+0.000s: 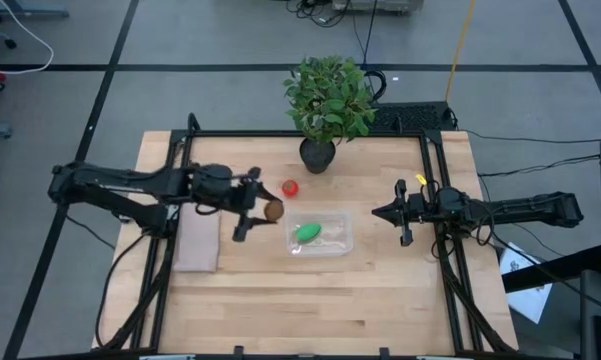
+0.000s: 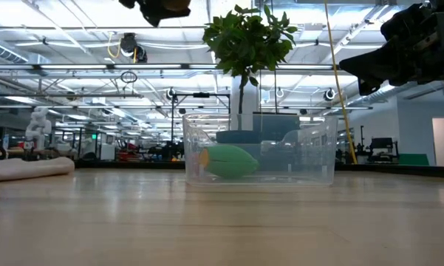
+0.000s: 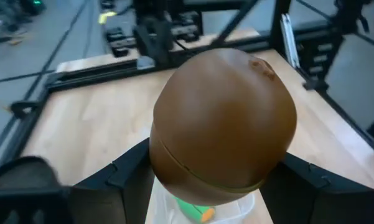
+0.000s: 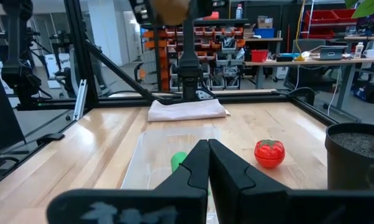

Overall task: Pick and placing Produce into tupperware
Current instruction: Put the brown kiwi into the transparent bin

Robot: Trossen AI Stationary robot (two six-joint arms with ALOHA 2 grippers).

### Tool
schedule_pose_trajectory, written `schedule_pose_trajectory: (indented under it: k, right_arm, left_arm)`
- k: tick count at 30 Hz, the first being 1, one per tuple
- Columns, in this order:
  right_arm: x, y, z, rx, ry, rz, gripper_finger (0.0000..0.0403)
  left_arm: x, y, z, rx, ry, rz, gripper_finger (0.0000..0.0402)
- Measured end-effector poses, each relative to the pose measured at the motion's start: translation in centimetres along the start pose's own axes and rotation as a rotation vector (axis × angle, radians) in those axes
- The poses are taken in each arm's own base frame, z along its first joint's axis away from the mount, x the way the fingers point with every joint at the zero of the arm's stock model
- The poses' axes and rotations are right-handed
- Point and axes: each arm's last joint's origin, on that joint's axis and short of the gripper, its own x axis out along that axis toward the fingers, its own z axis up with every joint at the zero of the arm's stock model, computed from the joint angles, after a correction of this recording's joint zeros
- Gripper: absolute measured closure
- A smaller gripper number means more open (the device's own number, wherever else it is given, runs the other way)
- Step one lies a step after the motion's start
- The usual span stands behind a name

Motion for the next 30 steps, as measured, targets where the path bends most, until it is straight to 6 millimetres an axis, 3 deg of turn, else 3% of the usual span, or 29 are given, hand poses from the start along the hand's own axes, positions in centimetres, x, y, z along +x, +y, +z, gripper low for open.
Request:
schedule_pose_trajectory:
  k: [7, 11, 30]
  right_arm:
    - [0.0, 0.0, 0.0, 0.000, 0.000, 0.000, 0.0403]
    - [0.0, 0.0, 0.0, 0.000, -0.004, 0.000, 0.0403]
    - [0.0, 0.0, 0.0, 0.000, -0.004, 0.000, 0.0403]
  left_arm:
    - [-3.4, 0.8, 0.9, -0.085, -0.078, 0.076, 0.0160]
    - [-4.3, 1.1, 0.4, -0.135, -0.068, 0.094, 0.0160]
    - [-2.4, 0.3, -4.0, -0.103, -0.217, 0.013, 0.0160]
